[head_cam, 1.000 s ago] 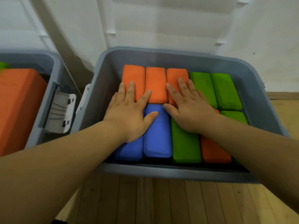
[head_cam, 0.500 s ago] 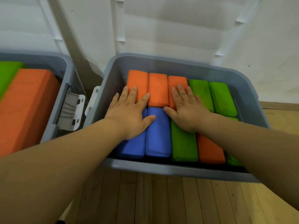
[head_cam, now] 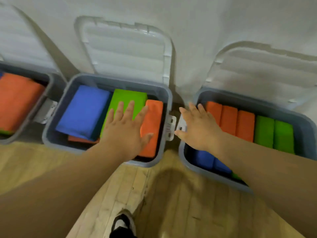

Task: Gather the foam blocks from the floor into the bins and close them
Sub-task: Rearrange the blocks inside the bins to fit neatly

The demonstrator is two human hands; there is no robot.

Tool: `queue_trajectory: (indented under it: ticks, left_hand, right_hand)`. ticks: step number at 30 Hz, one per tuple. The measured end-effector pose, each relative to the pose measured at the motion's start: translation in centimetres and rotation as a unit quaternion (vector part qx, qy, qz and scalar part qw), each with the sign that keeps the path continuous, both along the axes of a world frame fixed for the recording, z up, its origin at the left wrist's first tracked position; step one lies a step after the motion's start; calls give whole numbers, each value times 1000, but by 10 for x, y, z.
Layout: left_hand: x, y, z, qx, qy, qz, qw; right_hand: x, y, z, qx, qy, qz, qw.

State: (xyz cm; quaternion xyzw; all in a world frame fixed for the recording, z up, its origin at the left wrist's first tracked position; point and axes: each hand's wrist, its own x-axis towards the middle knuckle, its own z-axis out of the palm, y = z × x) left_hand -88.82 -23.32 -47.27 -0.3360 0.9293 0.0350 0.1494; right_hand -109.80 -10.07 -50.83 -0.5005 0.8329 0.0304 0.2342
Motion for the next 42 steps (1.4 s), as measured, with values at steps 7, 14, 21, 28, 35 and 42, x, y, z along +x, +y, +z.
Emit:
queue_trajectory:
  ticks: [7,14,21,28,35,42]
  left_hand:
    - [112,-52,53,82,-52,52,994]
    - [130,-94,40,110,-90,39,989]
    - [112,-111,-4,149,-138,11,979]
    - [96,-133,-48,175,-168,6,970]
    - [89,-135,-85,221,-208,27,953]
    - [84,-164,-66,323,-222,26,920]
  right_hand:
    - [94,-70,52,62,-71,-35,995]
    - [120,-98,49,89,-126,-100,983]
    - [133,-96,13,142,-182,-160,960]
    - [141,-99,-20,209,-209,-208,932]
    - [164,-90,-49,96,-210,-309,922]
    - [145,-99,5,21,-187,-405,895]
